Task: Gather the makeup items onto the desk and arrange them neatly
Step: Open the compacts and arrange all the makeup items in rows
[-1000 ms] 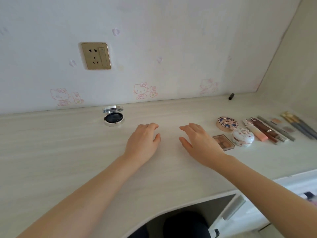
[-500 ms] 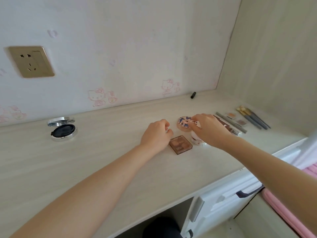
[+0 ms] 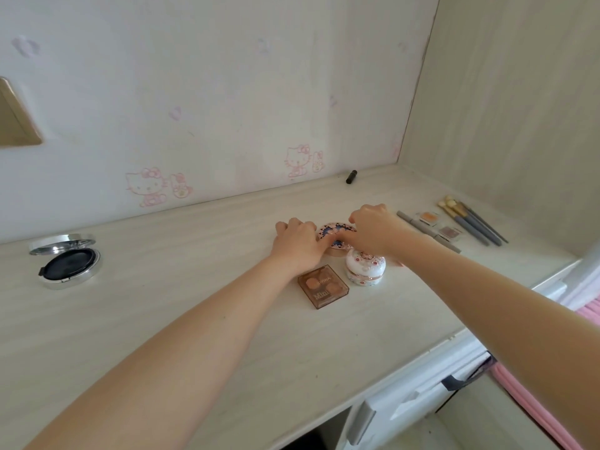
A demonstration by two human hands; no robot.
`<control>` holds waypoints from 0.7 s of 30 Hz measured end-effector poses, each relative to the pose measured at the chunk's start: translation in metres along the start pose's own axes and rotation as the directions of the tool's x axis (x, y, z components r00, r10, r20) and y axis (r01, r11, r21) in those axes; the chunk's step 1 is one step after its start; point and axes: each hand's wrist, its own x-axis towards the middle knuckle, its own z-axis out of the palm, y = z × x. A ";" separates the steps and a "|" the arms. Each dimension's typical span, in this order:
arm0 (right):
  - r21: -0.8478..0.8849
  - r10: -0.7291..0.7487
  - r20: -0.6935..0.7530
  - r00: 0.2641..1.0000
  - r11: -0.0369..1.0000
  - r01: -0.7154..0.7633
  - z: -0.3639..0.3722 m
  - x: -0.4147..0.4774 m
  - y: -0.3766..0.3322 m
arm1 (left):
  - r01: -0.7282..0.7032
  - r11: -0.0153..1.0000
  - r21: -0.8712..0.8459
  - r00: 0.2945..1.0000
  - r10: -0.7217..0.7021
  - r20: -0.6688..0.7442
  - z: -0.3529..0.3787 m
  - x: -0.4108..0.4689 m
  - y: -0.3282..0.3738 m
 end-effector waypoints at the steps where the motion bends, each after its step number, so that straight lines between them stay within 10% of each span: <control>1: -0.017 -0.006 0.006 1.000 1.000 0.007 0.000 0.001 0.000 | -0.014 1.000 0.013 1.000 0.014 0.010 0.001 0.002 -0.001; 21: 0.434 0.080 -0.030 0.996 0.899 -0.059 -0.004 -0.005 0.000 | 0.050 0.886 -0.461 0.993 -0.094 -0.075 -0.006 -0.017 0.010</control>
